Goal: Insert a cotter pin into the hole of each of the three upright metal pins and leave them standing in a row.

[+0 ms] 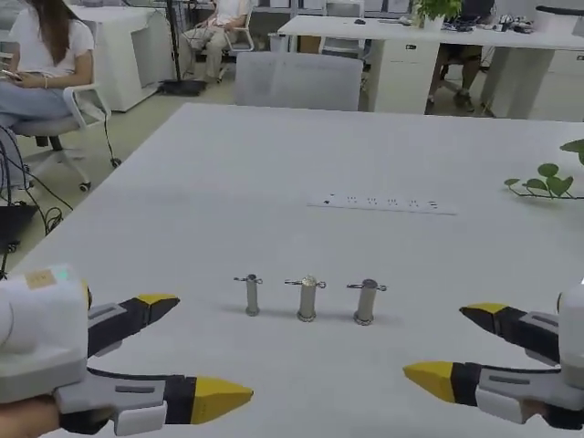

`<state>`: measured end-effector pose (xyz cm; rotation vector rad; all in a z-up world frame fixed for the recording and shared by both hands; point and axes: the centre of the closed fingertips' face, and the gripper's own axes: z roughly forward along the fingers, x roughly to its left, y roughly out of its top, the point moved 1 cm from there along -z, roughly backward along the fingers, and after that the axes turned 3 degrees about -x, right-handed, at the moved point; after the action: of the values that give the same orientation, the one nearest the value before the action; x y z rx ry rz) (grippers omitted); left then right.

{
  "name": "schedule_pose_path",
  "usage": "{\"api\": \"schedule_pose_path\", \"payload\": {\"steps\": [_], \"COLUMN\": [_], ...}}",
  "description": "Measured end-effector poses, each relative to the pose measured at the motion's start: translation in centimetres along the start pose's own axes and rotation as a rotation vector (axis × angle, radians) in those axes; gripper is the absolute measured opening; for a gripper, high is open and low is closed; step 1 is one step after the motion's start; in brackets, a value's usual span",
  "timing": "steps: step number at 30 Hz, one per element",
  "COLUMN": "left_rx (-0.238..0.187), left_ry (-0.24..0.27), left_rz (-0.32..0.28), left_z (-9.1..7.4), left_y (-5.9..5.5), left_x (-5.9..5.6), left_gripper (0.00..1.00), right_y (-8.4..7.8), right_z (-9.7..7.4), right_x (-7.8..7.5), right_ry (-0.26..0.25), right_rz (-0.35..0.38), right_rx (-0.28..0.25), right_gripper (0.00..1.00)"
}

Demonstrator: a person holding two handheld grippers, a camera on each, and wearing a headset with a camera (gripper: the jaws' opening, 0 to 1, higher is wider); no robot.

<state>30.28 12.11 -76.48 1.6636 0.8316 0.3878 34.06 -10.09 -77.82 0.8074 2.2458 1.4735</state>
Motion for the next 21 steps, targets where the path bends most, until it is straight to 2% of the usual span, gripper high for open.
{"api": "schedule_pose_path", "payload": {"steps": [7, 21], "left_rx": [0.016, 0.017], "left_ry": [-0.009, -0.013], "left_rz": [-0.009, -0.018], "left_z": [0.73, 0.7], "left_y": [-0.54, -1.02], "left_x": [0.1, 0.23], "left_gripper": [1.0, 1.0], "right_y": [-0.14, -0.55], "right_z": [0.03, 0.2], "right_x": [-0.73, -0.09], "right_ry": [-0.014, -0.007], "right_rz": [0.02, 0.012], "right_rx": [-0.008, 0.011], "right_gripper": [0.74, 0.75]}}
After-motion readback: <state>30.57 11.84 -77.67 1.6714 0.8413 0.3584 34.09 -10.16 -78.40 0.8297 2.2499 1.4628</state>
